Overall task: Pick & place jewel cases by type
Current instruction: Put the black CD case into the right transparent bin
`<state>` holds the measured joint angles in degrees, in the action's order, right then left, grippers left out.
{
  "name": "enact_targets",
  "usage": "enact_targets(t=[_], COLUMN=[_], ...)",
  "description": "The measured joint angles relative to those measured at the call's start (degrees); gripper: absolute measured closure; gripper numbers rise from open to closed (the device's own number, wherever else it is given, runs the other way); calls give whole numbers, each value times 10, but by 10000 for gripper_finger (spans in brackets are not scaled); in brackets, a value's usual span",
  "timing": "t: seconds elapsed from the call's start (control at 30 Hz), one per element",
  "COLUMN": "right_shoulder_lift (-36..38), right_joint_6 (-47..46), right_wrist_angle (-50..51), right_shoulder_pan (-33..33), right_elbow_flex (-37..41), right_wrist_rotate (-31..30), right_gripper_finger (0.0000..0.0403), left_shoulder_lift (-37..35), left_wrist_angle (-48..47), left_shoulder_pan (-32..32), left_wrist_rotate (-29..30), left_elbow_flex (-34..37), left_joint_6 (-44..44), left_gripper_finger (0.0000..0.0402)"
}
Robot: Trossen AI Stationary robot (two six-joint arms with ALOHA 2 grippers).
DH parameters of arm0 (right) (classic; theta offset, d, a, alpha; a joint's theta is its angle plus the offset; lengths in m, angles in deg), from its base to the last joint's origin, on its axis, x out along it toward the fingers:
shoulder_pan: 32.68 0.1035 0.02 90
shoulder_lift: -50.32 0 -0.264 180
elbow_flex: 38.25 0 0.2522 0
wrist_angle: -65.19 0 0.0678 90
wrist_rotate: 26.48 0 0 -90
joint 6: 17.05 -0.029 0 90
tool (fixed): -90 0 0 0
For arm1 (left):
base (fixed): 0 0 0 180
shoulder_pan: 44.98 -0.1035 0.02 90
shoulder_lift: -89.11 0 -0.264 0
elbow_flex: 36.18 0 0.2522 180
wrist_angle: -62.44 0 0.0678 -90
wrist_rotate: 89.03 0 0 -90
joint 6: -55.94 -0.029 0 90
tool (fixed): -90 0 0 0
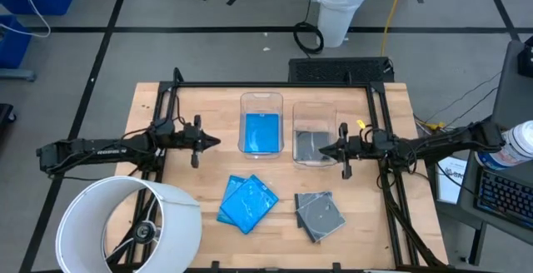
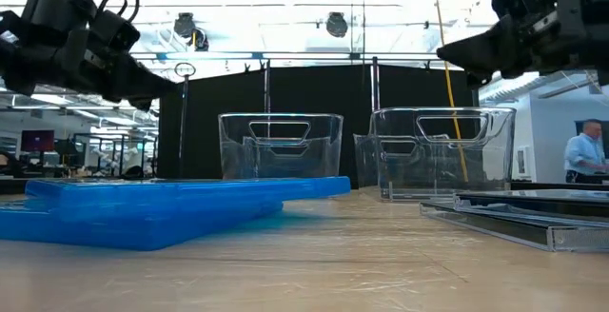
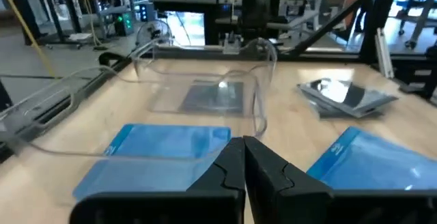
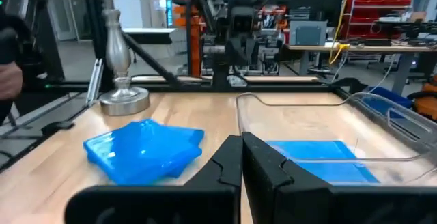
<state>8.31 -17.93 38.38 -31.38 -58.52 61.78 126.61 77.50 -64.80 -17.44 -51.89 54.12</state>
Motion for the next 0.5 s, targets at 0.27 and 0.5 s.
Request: enact_targets(t=[0.27, 0.5], right_shoulder_lift=[0, 0], right_joint_6=[3, 5], right_wrist_angle=[-56, -85], right_shoulder_pan=[0, 0], right_elbow_flex=[6, 6], right_wrist_rotate=[-14, -12], right_gripper_finger=[402, 402], left_shoulder_lift=[78, 277], left_wrist_angle=[-5, -9], left_shoulder_pan=[47, 69], left_wrist_rotate=[11, 20], left_elbow_flex=[-93, -215], left_joint_6=[-25, -86], left_gripper_finger=[399, 400])
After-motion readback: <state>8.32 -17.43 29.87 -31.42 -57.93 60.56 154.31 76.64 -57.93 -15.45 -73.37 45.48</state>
